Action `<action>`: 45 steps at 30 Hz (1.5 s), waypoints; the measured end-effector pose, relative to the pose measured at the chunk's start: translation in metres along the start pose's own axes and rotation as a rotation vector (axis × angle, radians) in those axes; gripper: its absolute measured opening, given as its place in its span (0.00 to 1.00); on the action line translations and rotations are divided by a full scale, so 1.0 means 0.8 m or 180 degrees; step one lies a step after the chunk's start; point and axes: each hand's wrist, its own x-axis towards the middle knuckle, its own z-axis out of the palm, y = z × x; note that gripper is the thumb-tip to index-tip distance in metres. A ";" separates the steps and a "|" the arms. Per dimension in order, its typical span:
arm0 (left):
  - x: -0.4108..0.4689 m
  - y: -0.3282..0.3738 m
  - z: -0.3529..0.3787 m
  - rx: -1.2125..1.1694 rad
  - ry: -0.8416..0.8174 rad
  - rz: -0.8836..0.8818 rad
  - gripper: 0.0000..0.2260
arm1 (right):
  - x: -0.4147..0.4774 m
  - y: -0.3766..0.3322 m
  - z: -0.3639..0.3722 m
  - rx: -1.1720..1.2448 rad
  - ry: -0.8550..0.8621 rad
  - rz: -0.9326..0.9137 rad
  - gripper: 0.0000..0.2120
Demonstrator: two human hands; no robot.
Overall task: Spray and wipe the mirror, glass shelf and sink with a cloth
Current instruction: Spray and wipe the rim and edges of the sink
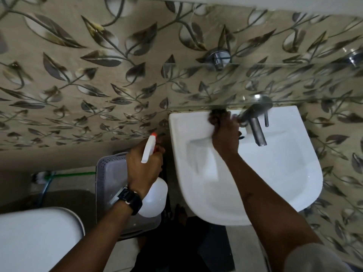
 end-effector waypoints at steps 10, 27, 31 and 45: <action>-0.004 0.002 -0.005 -0.0186 0.0025 -0.0205 0.09 | -0.056 -0.122 0.010 0.0810 -0.0607 -0.0461 0.25; -0.044 0.009 -0.001 -0.0159 -0.0165 0.0017 0.08 | -0.158 -0.127 -0.019 0.0747 -0.1023 -0.0468 0.26; -0.049 0.007 -0.001 -0.0255 -0.0043 -0.0124 0.13 | -0.104 -0.137 0.007 0.0630 -0.1199 -0.0365 0.27; -0.076 0.010 0.013 0.0127 -0.0371 0.0005 0.15 | -0.193 -0.122 -0.037 0.0994 -0.1412 -0.0165 0.28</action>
